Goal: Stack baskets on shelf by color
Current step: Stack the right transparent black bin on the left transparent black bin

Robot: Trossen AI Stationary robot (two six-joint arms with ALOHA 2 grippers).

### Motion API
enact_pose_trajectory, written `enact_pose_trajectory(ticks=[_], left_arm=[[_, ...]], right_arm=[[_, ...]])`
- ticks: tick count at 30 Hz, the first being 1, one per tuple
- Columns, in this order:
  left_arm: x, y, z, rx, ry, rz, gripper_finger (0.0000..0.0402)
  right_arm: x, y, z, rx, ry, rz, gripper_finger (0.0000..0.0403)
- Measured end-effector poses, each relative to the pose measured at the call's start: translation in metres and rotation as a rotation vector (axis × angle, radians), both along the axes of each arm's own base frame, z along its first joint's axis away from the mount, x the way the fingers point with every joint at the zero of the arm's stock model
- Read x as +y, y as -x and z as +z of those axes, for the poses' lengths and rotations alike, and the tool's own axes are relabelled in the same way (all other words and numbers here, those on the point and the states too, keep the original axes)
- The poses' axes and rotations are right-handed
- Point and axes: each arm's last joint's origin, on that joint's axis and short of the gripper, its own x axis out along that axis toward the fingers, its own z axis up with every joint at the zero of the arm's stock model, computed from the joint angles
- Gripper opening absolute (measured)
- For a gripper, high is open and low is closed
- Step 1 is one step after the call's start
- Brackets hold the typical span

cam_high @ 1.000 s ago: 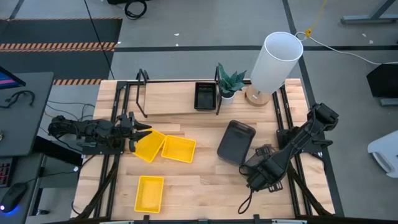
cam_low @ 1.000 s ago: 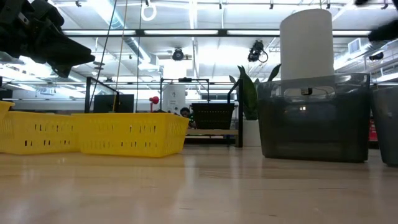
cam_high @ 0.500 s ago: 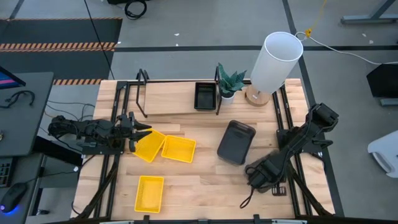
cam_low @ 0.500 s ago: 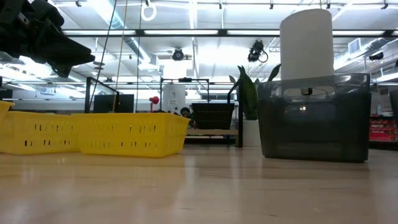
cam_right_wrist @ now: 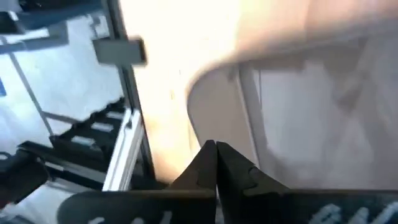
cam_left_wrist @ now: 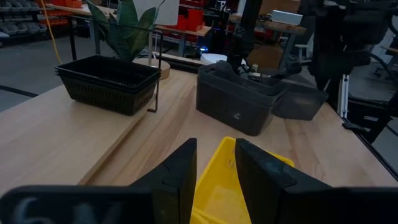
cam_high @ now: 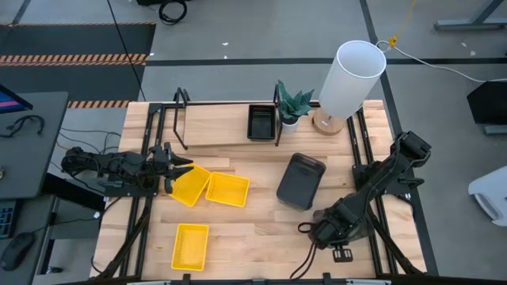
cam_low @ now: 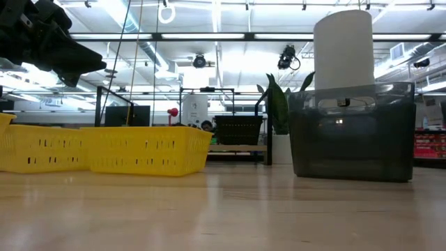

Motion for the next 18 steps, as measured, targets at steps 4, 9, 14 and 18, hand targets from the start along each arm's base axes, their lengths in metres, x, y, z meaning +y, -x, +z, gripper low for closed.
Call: enact_pose_trajectory(ticks=[4,9,14,18], left_arm=[[0.0,0.0,0.0,0.0,0.0,0.0,0.0117],[0.0,0.0,0.0,0.001,0.0,0.0,0.0117],[0.0,0.0,0.0,0.0,0.0,0.0,0.0117],[0.0,0.0,0.0,0.0,0.0,0.0,0.0117]], right_arm=[[0.001,-0.003,-0.008,-0.03,0.02,0.068,0.0002],[0.006,-0.01,-0.031,0.037,0.01,0.11,0.0002],[0.014,-0.028,-0.047,0.037,-0.113,0.045,0.0002],[0.01,-0.044,-0.047,-0.054,-0.133,-0.014,0.0002]])
